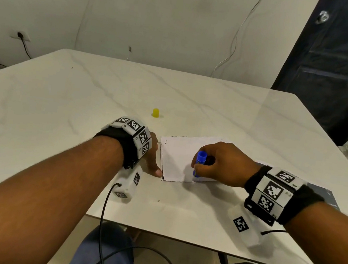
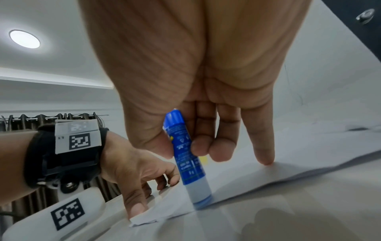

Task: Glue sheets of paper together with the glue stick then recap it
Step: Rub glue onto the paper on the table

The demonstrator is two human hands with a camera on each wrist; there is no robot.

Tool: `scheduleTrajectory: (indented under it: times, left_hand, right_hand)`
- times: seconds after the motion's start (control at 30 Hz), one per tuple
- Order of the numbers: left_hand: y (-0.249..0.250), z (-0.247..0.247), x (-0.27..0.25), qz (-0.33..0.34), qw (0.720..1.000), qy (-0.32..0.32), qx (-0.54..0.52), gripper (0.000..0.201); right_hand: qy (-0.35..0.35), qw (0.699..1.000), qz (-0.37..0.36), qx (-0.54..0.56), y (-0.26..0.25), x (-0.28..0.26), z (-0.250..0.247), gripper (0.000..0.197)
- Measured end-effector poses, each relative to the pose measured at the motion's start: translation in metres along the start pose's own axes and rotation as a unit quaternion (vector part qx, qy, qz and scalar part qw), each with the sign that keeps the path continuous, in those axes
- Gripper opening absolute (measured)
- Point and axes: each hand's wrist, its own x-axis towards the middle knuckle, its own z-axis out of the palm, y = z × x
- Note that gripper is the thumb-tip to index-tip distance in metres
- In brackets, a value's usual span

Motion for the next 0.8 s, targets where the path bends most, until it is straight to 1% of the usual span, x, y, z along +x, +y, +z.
scheduleTrajectory:
  times: [0.1,0.2,0.23,0.27,0.3,0.33,0.5,0.8]
  left_hand:
    - [-0.002,0.0,0.006,0.009,1.0,-0.015,-0.01,0.087]
    - [0.004,0.001,0.005,-0.007,1.0,-0.009,0.015,0.108]
    - [0.006,0.002,0.004,-0.007,1.0,0.0,0.021,0.104]
    - [0.006,0.003,0.006,-0.008,1.0,0.007,0.019,0.096]
    - [0.005,0.002,0.007,-0.006,1.0,0.008,0.016,0.09]
    - [0.004,0.002,0.007,-0.01,1.0,-0.001,0.013,0.088]
    - [-0.001,0.0,0.008,-0.002,1.0,-0.007,0.008,0.092]
    - [-0.005,0.006,0.014,-0.023,1.0,0.005,-0.011,0.1]
  right_hand:
    - [0.005,1.0,0.013,-0.005,0.012,-0.004,-0.009,0.008]
    - [0.014,0.999,0.028,-0.007,0.024,-0.008,-0.017,0.007]
    - [0.017,0.999,0.034,-0.007,0.028,-0.01,-0.019,0.007]
    - [0.02,0.999,0.039,-0.008,0.031,-0.011,-0.022,0.007]
    - [0.024,0.999,0.043,-0.009,0.035,-0.012,-0.024,0.007]
    - [0.027,0.998,0.048,-0.01,0.038,-0.014,-0.026,0.007]
    - [0.038,0.997,0.07,-0.013,0.05,-0.02,-0.035,0.007]
    - [0.065,0.992,0.104,-0.016,0.068,-0.031,-0.046,0.006]
